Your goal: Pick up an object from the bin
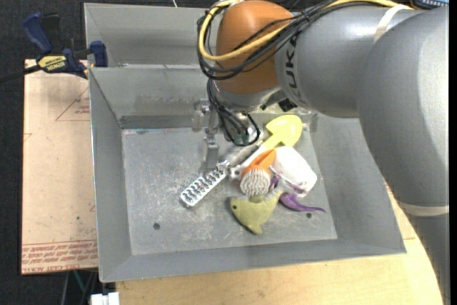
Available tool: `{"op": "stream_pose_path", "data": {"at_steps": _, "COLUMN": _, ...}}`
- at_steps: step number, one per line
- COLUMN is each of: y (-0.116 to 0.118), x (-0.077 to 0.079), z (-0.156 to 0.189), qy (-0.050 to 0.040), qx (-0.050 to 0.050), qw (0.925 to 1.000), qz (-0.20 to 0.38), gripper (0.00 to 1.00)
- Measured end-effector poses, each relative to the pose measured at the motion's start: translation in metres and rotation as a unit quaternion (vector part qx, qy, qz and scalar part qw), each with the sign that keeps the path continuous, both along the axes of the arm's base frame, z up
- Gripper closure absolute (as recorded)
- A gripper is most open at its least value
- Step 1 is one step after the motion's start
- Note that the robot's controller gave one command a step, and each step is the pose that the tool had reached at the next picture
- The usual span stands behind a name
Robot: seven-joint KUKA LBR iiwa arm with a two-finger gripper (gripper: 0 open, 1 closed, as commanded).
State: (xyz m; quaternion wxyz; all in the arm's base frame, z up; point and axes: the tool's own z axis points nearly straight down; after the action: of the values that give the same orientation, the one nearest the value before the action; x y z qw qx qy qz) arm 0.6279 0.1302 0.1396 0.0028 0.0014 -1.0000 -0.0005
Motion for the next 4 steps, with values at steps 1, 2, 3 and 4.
{"op": "stream_pose_path", "data": {"at_steps": 1, "y": -0.001, "x": 0.002, "z": 0.004, "qy": -0.0035, "qx": 0.0, "qw": 1.0, "qz": -0.002, "gripper": 0.0}}
{"op": "stream_pose_path", "data": {"at_steps": 2, "y": 0.001, "x": -0.043, "z": -0.07, "qy": -0.0029, "qx": 0.002, "qw": 0.9868, "qz": 0.162, "gripper": 0.0}}
{"op": "stream_pose_path", "data": {"at_steps": 3, "y": 0.012, "x": -0.042, "z": 0.001, "qy": -0.0064, "qx": 0.002, "qw": 0.9919, "qz": 0.127, "gripper": 0.0}}
{"op": "stream_pose_path", "data": {"at_steps": 4, "y": 0.004, "x": -0.051, "z": -0.04, "qy": 0.0012, "qx": 0.002, "qw": 0.9911, "qz": 0.133, "gripper": 0.0}}
